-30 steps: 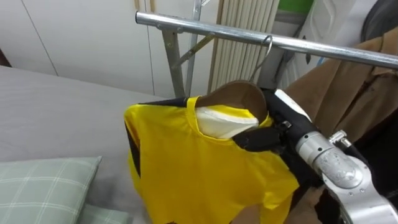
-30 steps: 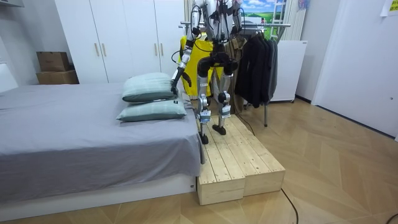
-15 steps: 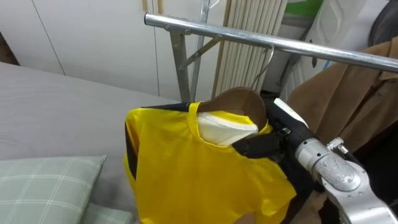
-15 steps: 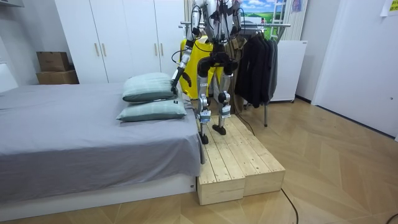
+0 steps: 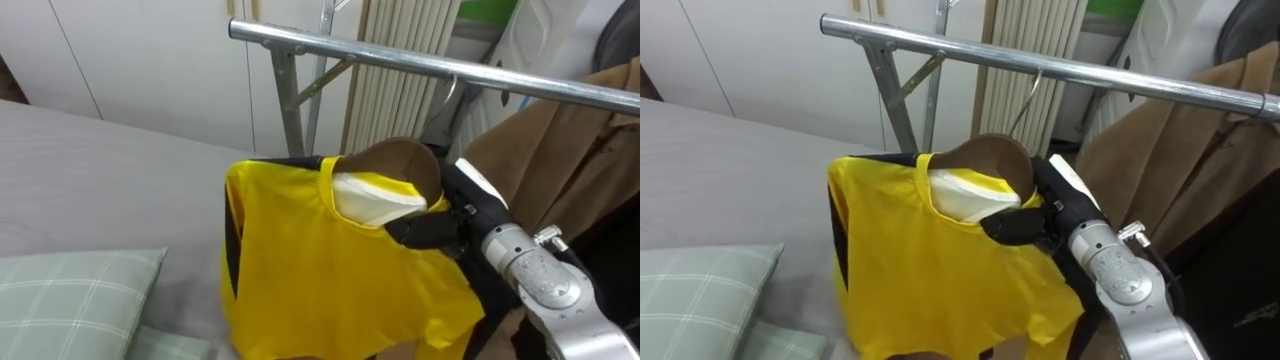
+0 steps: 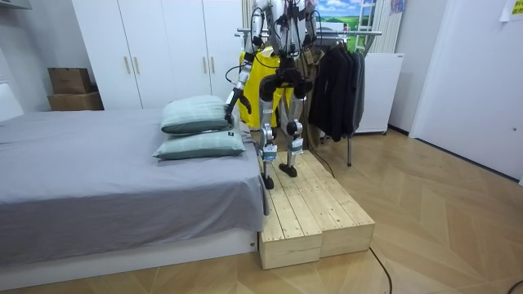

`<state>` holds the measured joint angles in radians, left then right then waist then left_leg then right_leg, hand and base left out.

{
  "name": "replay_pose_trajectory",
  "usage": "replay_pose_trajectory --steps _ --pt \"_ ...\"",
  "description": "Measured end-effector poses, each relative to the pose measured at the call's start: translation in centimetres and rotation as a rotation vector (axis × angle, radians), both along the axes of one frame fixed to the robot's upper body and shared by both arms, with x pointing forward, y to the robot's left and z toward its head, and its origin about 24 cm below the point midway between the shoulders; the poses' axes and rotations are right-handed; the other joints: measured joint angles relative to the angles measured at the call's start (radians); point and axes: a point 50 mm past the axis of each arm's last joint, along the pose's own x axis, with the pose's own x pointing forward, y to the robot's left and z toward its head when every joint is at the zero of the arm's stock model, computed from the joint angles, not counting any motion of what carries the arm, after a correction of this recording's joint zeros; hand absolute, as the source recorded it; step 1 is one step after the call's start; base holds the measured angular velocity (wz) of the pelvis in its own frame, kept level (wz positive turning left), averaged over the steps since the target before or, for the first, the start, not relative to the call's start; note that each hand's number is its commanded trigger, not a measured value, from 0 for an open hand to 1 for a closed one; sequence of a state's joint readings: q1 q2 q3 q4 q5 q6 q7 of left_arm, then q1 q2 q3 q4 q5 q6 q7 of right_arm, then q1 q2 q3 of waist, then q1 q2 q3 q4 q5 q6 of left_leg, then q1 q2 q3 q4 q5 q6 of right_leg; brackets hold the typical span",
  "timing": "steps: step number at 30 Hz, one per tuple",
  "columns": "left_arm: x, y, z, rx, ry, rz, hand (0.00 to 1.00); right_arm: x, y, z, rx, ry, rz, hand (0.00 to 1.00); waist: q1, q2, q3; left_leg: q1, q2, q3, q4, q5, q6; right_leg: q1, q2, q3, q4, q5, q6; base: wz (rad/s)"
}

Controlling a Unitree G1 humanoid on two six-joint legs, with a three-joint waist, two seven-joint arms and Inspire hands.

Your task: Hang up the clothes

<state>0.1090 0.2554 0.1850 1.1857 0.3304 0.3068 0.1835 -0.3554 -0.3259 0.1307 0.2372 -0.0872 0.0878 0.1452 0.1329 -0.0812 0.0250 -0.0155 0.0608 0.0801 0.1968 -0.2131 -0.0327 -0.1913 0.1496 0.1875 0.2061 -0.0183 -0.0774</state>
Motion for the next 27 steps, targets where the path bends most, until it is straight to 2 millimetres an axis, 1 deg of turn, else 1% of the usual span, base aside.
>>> replay_pose_trajectory --steps 6,9,11,16,19,23,27 --pt "0.0 0.0 0.0 0.0 0.0 0.002 0.0 0.2 -0.7 0.5 -0.021 -0.043 -0.068 1.0 -0.001 0.0 0.0 0.0 0.0 0.0 0.002 0.0 0.0 0.0 0.0 0.001 0.001 0.0 0.0 0.0" --pt "0.0 0.0 0.0 -0.004 -0.001 0.007 0.0 0.6 -1.4 1.5 -0.027 -0.087 -0.108 1.0 -0.002 0.001 -0.0009 0.0 0.0 0.002 0.003 0.0 0.0 -0.001 0.002 0.003 0.0 0.0 0.0 -0.01" --pt "0.0 0.0 0.0 -0.02 -0.001 0.009 0.0 1.0 -1.7 2.6 -0.036 -0.123 -0.12 1.0 -0.002 0.007 -0.0033 0.002 0.0 0.004 0.002 0.0 0.0 -0.001 0.003 0.006 0.0 0.0 -0.001 -0.02" --pt "0.0 0.0 0.0 -0.024 -0.001 0.01 0.0 1.7 -1.7 4.5 -0.033 -0.189 -0.138 1.0 -0.007 0.008 -0.0038 0.002 0.003 0.007 0.002 0.0 0.0 -0.002 0.006 0.006 0.001 0.001 -0.003 -0.01" --pt "0.0 0.0 0.0 -0.026 0.0 0.012 0.0 1.9 -1.6 4.9 -0.032 -0.201 -0.135 1.0 -0.012 0.008 -0.0041 0.002 0.004 0.007 0.002 0.0 0.0 -0.001 0.007 0.005 0.003 0.003 -0.005 0.0" --pt "-0.1 0.0 0.0 -0.035 -0.006 0.03 0.0 1.9 -1.7 4.8 -0.023 -0.199 -0.135 1.0 -0.015 0.008 -0.0044 0.003 0.004 0.007 0.003 0.0 -0.001 -0.001 0.007 0.006 0.005 0.003 -0.005 0.0" --pt "0.1 0.1 0.0 -0.034 -0.012 0.029 0.0 2.0 -2.0 4.1 0.062 -0.151 -0.138 1.0 -0.018 0.006 -0.0058 0.002 0.003 0.007 0.008 0.0 -0.001 0.001 0.004 0.008 0.001 0.003 -0.005 0.0"
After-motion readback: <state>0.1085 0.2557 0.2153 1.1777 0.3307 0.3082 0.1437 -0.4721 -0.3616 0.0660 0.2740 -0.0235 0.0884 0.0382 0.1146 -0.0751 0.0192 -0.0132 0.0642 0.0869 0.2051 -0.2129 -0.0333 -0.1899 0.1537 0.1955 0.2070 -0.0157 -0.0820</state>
